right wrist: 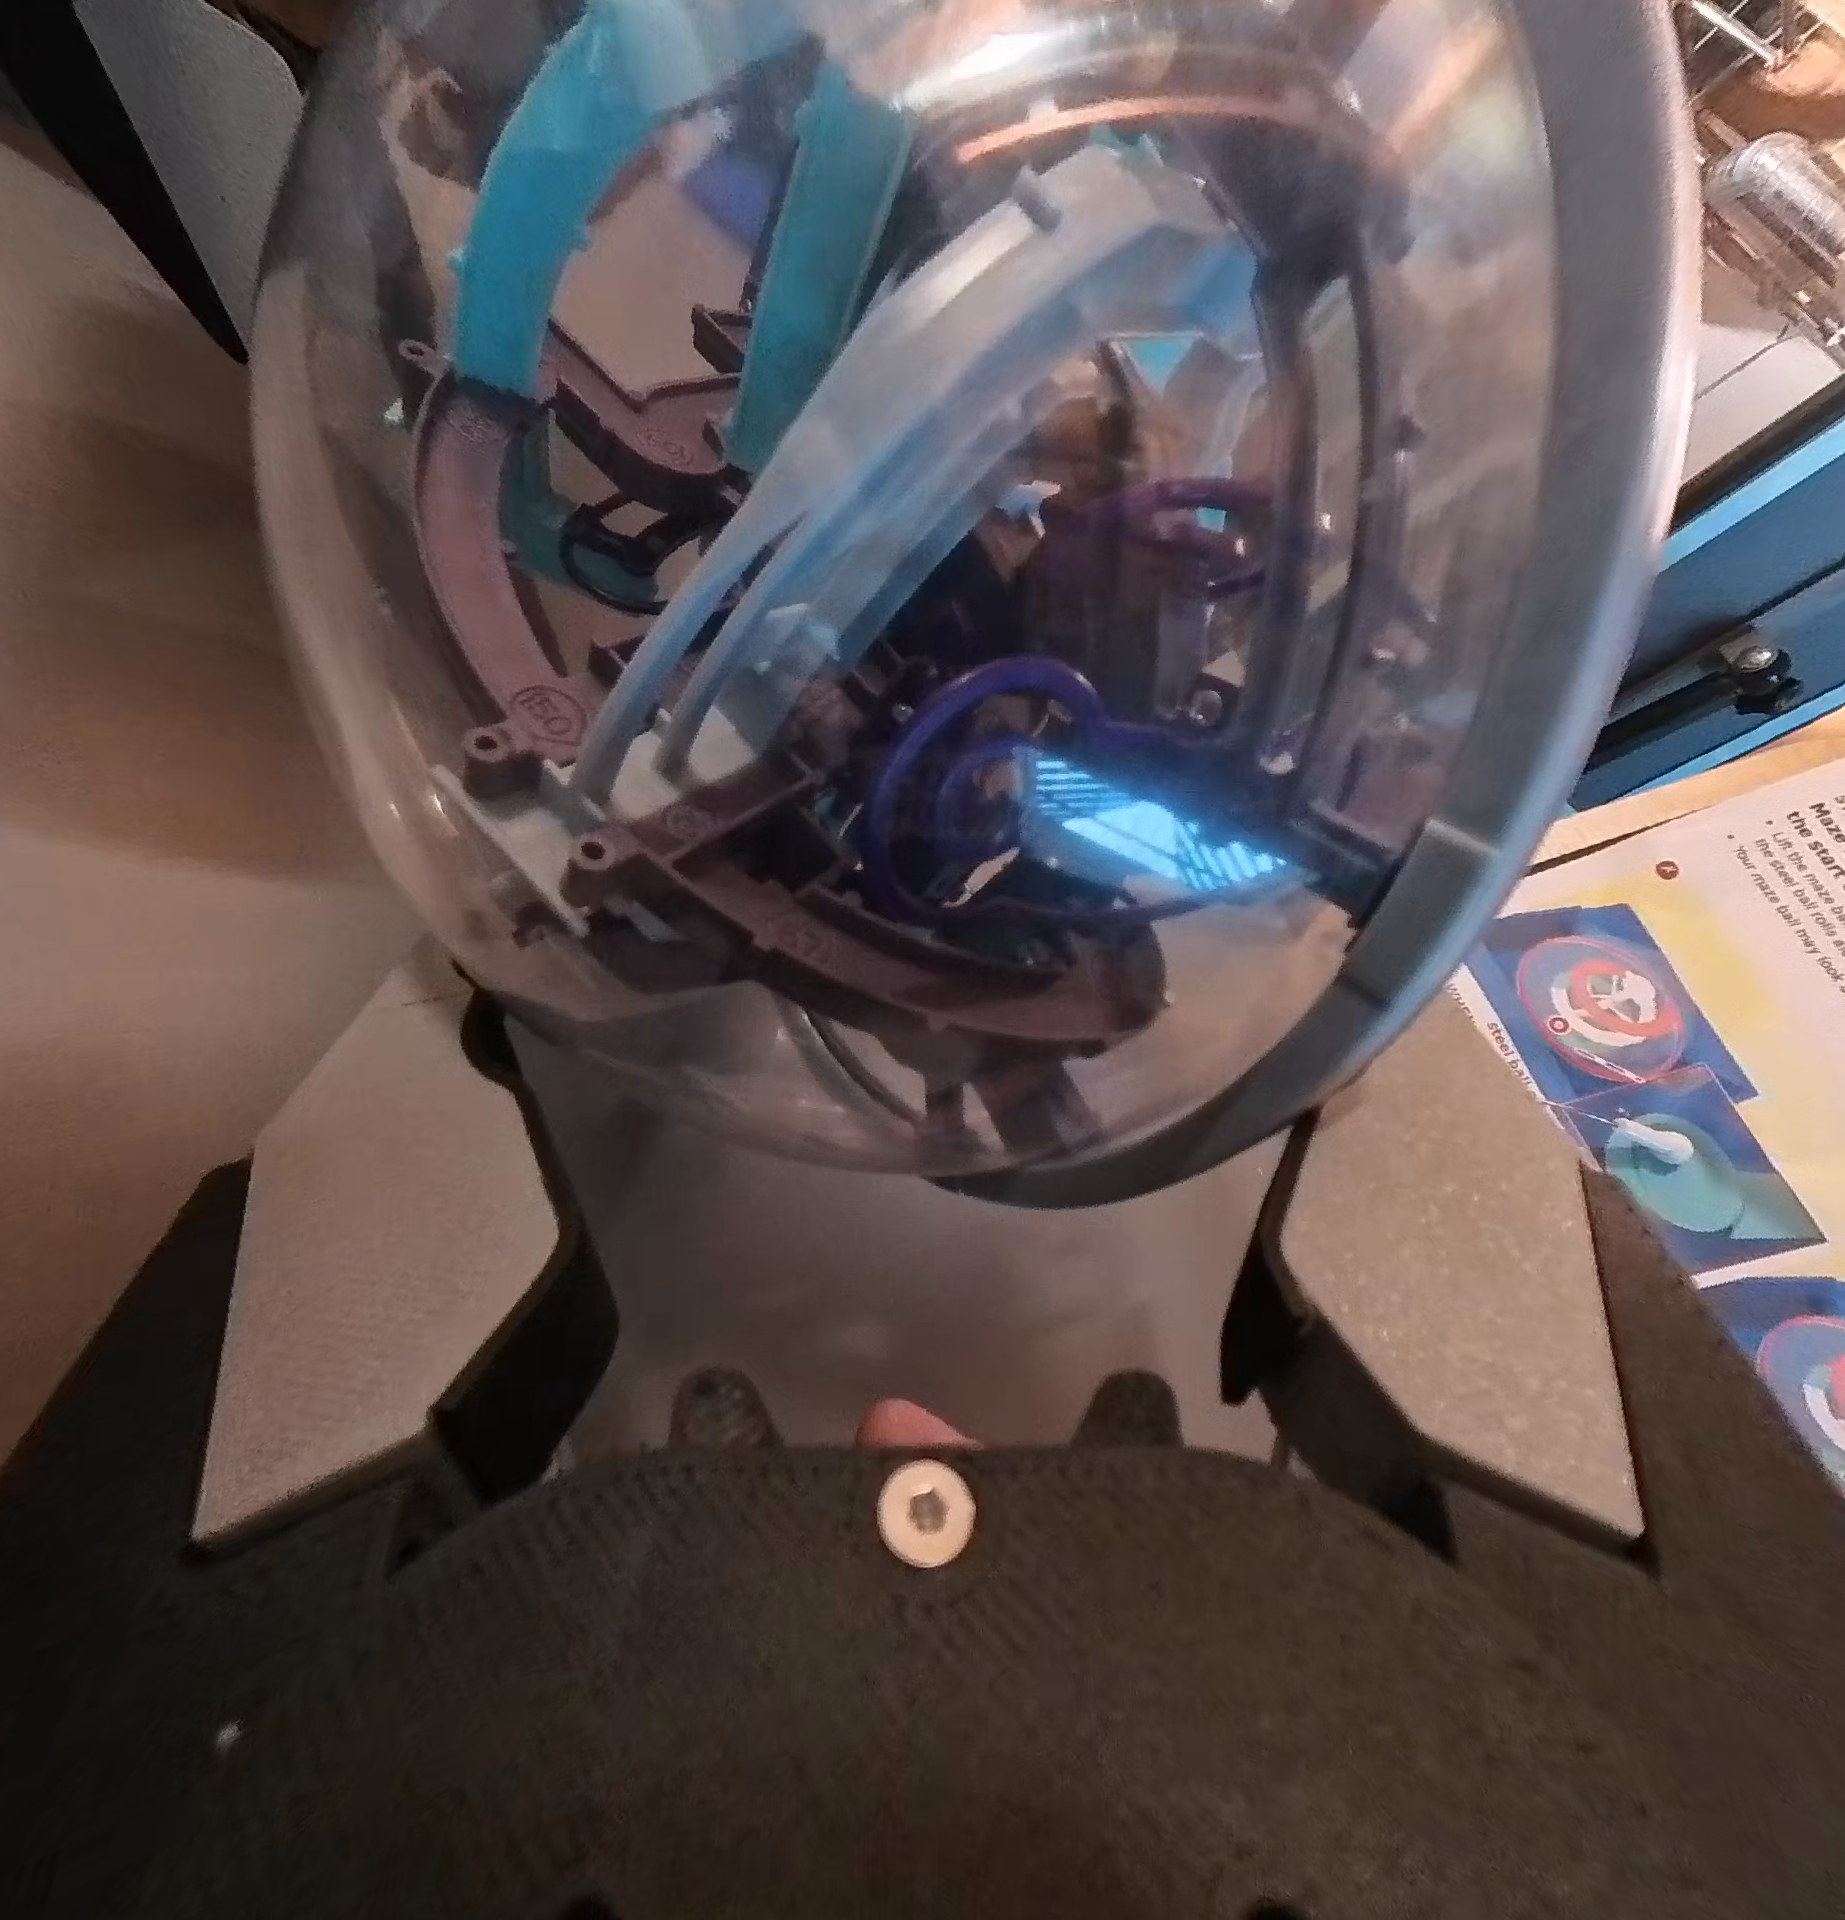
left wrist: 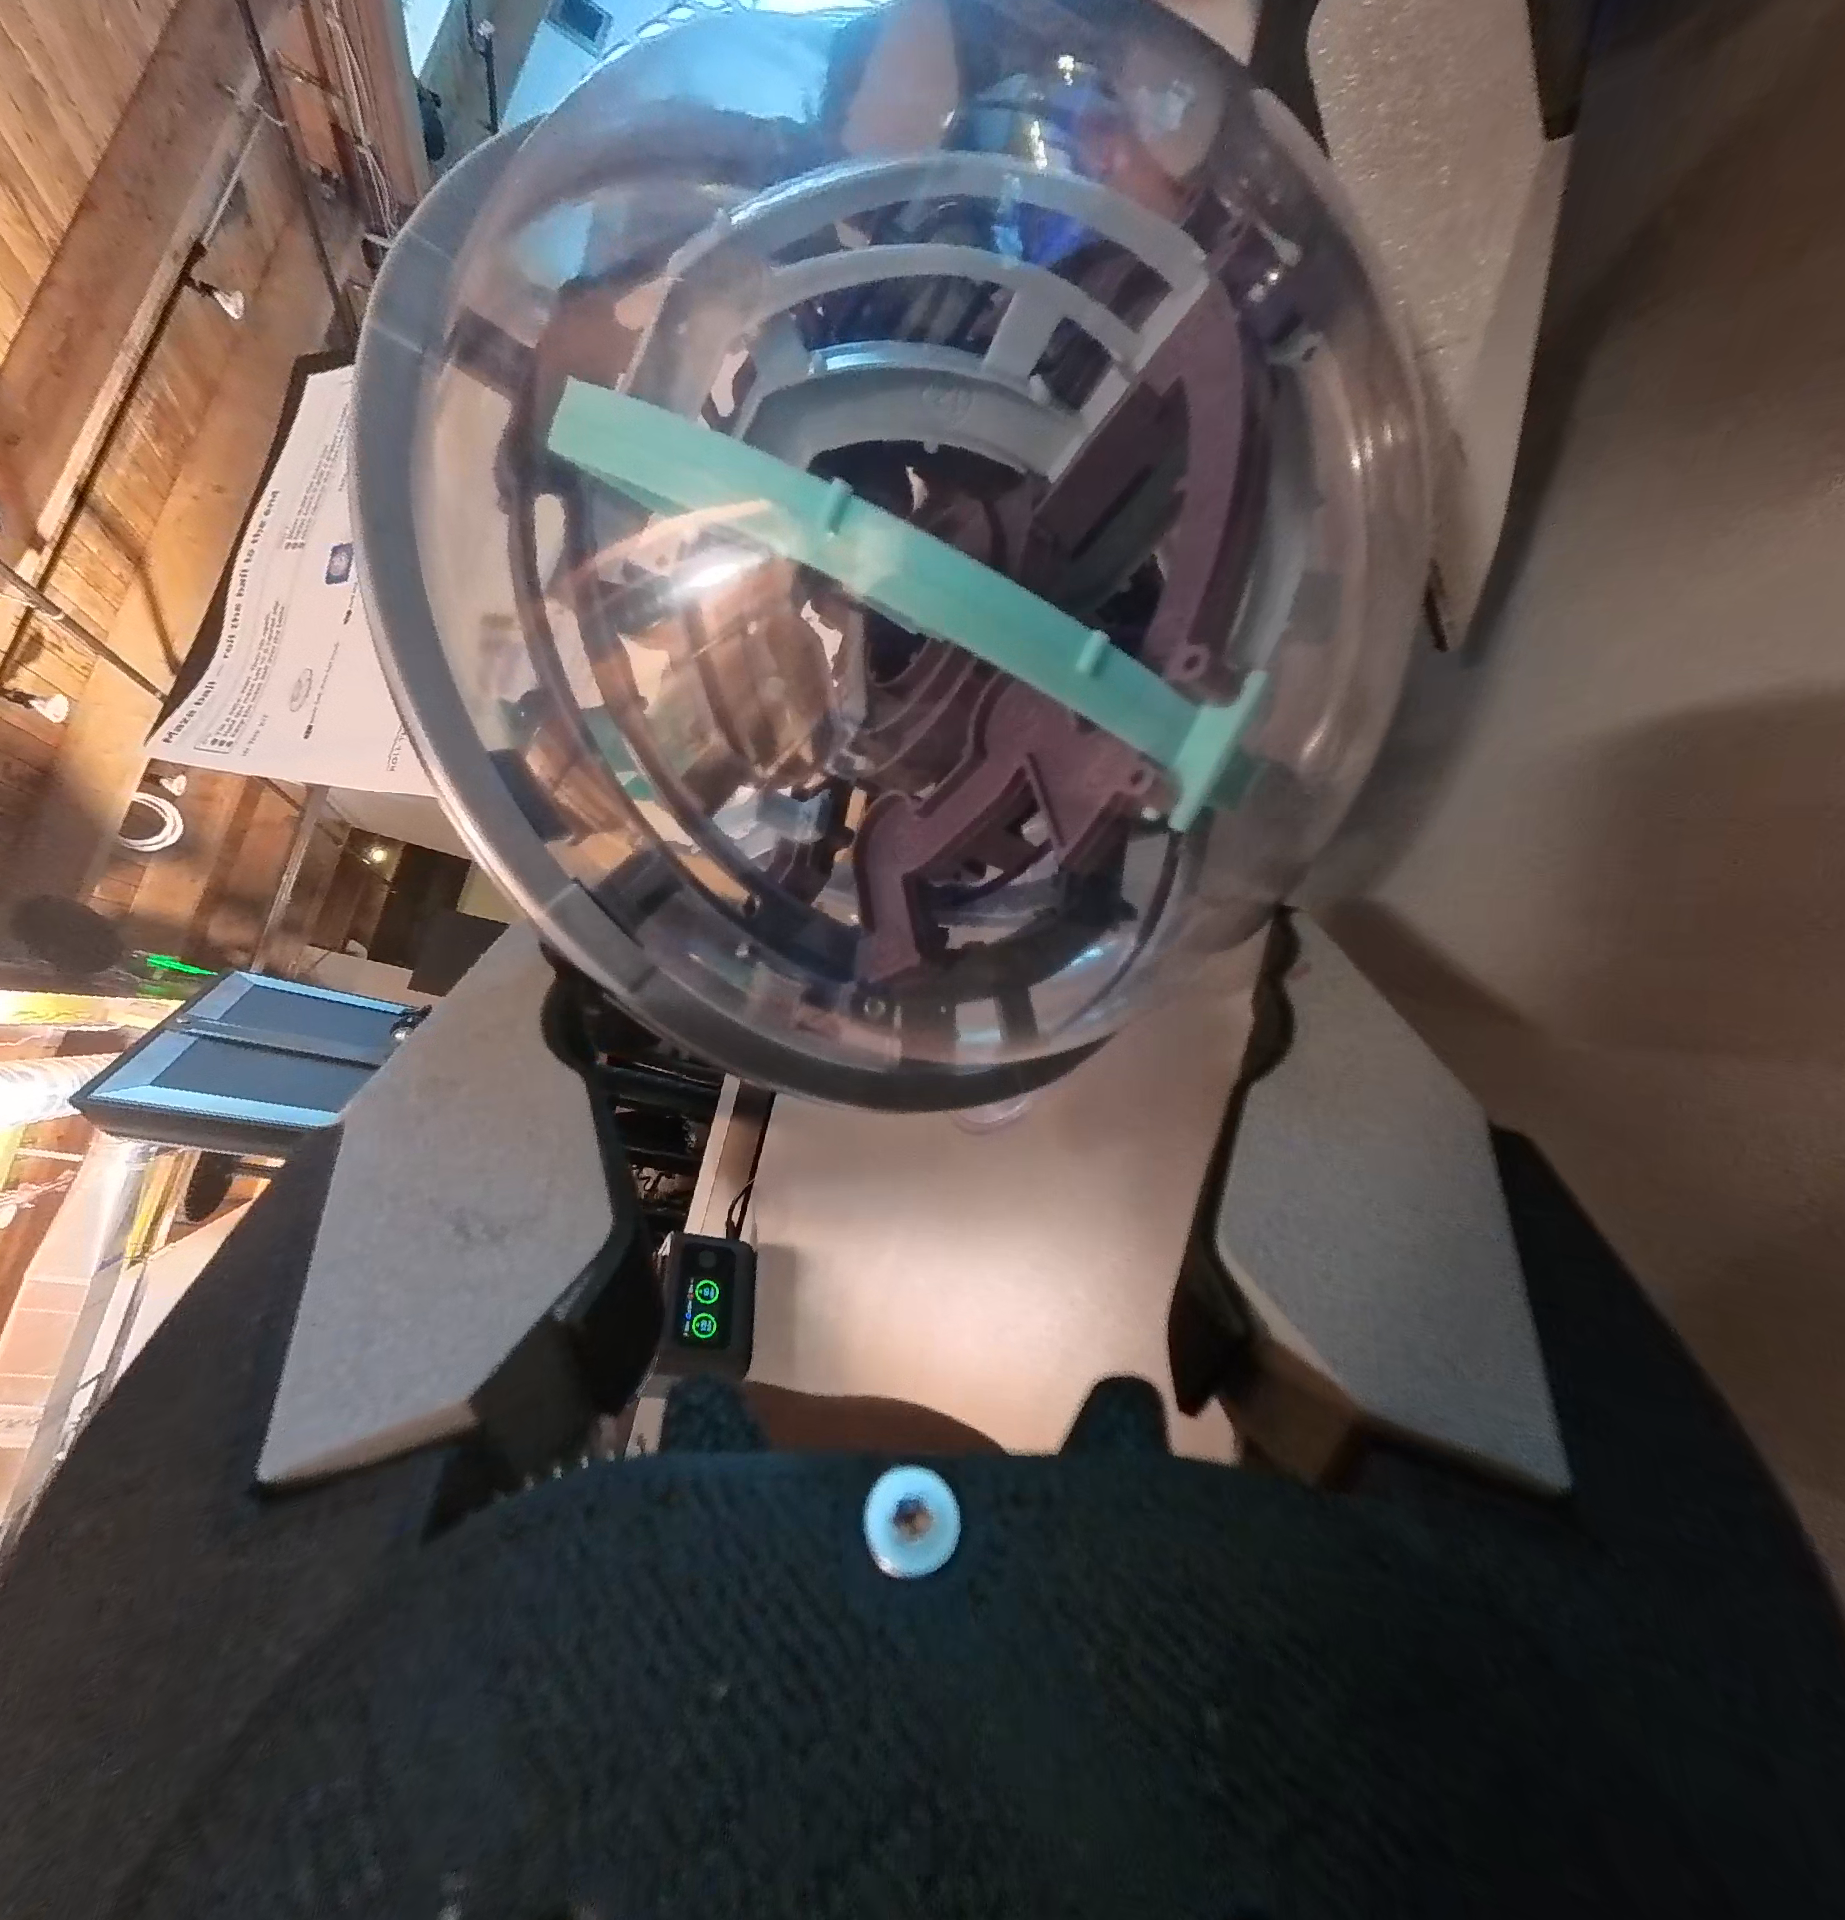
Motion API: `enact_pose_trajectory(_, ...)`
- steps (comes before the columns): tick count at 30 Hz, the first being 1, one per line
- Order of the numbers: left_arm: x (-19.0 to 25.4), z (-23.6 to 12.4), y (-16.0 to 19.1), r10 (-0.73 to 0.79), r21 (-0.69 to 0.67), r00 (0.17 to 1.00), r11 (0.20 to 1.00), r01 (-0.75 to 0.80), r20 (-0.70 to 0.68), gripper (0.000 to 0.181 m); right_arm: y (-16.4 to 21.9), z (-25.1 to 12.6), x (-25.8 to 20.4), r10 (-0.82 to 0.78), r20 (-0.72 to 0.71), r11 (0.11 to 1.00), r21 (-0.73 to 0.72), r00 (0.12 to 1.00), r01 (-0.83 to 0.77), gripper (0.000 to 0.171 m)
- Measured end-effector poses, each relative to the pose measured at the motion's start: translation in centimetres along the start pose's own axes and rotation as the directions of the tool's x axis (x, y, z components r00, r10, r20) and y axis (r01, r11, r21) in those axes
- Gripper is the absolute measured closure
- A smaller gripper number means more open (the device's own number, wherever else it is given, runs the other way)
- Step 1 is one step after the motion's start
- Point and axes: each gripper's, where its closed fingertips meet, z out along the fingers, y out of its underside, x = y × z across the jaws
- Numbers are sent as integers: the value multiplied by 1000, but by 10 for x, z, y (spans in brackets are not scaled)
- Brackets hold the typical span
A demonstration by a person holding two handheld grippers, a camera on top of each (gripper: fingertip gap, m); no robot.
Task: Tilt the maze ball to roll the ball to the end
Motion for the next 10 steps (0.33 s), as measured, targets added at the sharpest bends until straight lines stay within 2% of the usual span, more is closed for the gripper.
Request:
enact_pose_trajectory(1, 0, 0, 0, 0, -1, 1000, 1000, 0, 0, 55, 0, 0, 0, 0, 0, 1000, -1, 1000, 0, 20)
enact_pose_trajectory(10, 0, 0, 0, 3, -2, 1000, 1000, -3, 1, 55, 0, 0, 0, 0, 1, 1000, -1, 1000, 0, 19)
